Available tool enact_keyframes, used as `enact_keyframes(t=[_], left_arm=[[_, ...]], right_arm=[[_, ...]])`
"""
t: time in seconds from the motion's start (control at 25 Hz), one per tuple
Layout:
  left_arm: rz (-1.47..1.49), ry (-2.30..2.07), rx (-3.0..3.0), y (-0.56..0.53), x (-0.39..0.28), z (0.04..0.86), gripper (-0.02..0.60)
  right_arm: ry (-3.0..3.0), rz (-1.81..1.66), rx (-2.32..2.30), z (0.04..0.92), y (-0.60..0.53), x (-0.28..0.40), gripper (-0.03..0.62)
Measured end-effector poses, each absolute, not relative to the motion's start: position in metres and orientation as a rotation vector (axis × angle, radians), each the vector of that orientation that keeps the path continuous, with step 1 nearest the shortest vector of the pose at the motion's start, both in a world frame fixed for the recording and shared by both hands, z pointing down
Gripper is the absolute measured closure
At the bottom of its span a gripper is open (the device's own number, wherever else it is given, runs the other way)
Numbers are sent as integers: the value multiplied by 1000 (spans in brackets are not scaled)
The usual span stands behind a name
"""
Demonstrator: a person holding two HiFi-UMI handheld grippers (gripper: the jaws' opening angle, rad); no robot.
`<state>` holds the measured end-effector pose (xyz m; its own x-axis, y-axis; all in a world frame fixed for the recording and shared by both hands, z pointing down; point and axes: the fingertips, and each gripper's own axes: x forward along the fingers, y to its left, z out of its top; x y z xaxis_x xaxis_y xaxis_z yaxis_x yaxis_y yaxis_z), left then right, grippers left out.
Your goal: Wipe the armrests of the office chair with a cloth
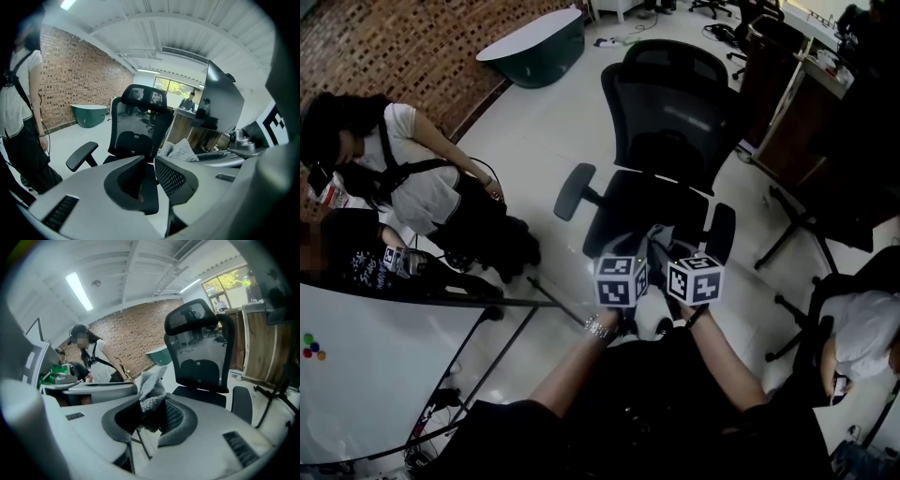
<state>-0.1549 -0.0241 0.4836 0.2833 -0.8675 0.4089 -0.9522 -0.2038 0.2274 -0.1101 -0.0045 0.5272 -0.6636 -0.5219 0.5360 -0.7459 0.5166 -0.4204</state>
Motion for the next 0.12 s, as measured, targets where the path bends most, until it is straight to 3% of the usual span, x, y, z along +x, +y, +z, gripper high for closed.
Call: enact_keyframes(t=[0.12], left_arm=[[263, -1628, 2132, -31, -149, 482, 508]], right_arm=[[-2428, 901, 1046, 523, -11, -106, 513]])
